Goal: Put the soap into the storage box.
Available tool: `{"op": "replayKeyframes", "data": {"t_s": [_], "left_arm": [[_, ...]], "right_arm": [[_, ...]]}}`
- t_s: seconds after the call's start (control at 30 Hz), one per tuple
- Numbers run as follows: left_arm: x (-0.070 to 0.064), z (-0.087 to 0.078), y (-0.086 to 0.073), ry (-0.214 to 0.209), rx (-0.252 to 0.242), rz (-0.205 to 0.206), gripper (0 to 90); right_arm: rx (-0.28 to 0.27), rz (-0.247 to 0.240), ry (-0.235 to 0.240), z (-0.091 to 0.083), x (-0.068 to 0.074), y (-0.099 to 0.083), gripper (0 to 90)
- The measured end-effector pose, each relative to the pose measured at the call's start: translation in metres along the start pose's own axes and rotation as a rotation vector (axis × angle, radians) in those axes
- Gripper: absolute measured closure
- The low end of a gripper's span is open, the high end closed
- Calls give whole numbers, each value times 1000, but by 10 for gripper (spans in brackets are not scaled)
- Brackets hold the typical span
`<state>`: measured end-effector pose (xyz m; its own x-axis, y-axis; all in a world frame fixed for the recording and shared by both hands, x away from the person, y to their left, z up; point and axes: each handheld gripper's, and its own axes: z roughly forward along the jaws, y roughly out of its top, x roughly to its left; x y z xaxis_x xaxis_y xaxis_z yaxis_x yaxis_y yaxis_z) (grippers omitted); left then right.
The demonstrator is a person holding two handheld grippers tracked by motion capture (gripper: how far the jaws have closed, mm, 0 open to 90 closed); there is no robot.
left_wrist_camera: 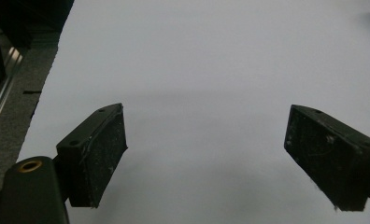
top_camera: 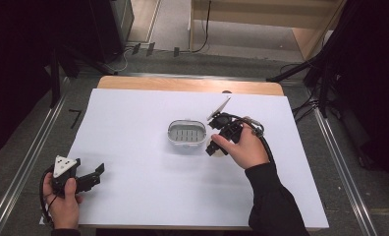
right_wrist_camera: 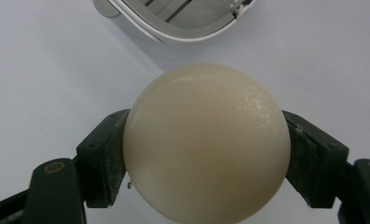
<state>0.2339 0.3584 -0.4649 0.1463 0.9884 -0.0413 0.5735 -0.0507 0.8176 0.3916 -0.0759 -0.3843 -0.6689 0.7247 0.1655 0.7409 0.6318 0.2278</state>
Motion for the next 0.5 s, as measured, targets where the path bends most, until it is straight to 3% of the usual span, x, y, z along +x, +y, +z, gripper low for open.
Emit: {"op": "replayKeyframes", "data": {"t_s": [0.5], "left_arm": [[0,0,0,3,0,2,140]], "right_arm": [[9,-22,10,-1,10,26,243]]}}
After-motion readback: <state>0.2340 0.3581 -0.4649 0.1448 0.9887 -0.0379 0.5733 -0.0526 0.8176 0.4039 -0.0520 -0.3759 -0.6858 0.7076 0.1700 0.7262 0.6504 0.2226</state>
